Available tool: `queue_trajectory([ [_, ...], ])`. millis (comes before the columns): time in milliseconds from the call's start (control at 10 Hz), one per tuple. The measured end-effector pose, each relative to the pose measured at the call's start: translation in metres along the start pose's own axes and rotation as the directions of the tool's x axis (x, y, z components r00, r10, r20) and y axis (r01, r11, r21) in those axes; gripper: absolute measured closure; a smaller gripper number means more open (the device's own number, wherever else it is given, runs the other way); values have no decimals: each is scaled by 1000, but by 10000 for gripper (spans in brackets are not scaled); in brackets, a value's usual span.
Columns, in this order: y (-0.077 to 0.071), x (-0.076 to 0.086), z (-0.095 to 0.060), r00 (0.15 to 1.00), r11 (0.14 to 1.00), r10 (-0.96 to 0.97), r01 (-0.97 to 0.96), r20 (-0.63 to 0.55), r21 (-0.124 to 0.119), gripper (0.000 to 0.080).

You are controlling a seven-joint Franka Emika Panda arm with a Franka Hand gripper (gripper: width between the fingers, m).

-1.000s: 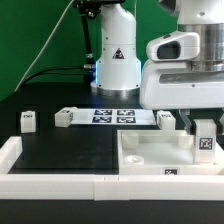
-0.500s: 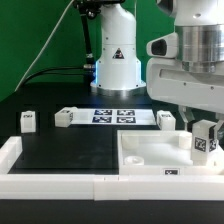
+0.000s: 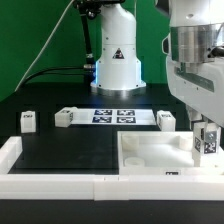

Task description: Assemble one leg

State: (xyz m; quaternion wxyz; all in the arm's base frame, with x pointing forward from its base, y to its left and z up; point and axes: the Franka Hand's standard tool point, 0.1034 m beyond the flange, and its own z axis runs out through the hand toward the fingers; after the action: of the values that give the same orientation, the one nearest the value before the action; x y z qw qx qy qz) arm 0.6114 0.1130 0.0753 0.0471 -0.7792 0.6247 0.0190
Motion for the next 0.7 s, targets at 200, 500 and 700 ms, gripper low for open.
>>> queue_trajectory([
  [200, 0, -3, 0, 997, 997, -72, 72, 1, 0, 323],
  [500, -1, -6, 0, 872, 872, -490, 490, -1, 0, 159],
  [700, -1, -6, 0, 713, 713, -701, 701, -6, -10, 152],
])
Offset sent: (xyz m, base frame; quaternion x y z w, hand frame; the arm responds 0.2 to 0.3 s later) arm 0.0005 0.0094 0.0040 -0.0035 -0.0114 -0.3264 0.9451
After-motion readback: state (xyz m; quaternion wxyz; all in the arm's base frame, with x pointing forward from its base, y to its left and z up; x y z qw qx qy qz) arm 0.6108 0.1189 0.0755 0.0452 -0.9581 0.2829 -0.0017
